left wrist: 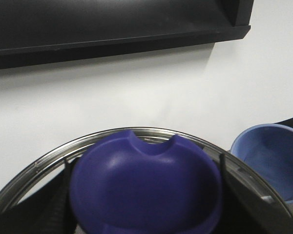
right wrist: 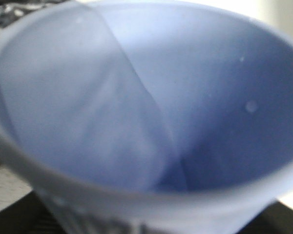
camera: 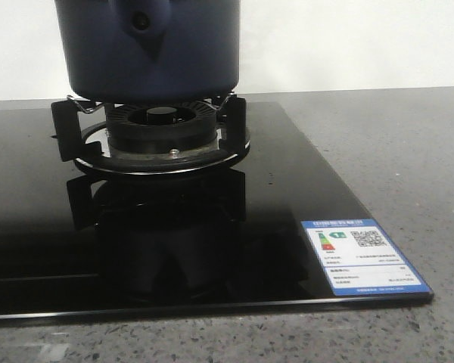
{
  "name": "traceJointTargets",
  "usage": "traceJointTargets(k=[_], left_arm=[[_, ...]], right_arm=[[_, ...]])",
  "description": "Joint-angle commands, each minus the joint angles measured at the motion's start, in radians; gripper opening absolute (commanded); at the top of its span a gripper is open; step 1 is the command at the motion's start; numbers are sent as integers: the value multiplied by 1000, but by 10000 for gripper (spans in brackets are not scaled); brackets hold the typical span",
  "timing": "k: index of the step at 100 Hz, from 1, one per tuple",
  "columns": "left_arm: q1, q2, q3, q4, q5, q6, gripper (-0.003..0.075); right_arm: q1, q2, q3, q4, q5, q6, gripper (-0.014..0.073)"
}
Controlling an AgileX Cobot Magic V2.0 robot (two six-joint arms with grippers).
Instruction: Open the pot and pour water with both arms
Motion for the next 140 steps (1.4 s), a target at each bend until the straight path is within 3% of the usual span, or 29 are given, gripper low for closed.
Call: traceJointTargets(k=[1, 98, 140], left_arm=[[2, -26, -40, -8, -85, -4, 347], [2, -26, -40, -8, -85, -4, 347], [2, -26, -40, -8, -85, -4, 347]], right_arm=[[-1, -36, -43, -116, -70, -5, 286], [-1, -32, -43, -606, -152, -5, 286], [-1, -34, -43, -640, -197, -5, 286]])
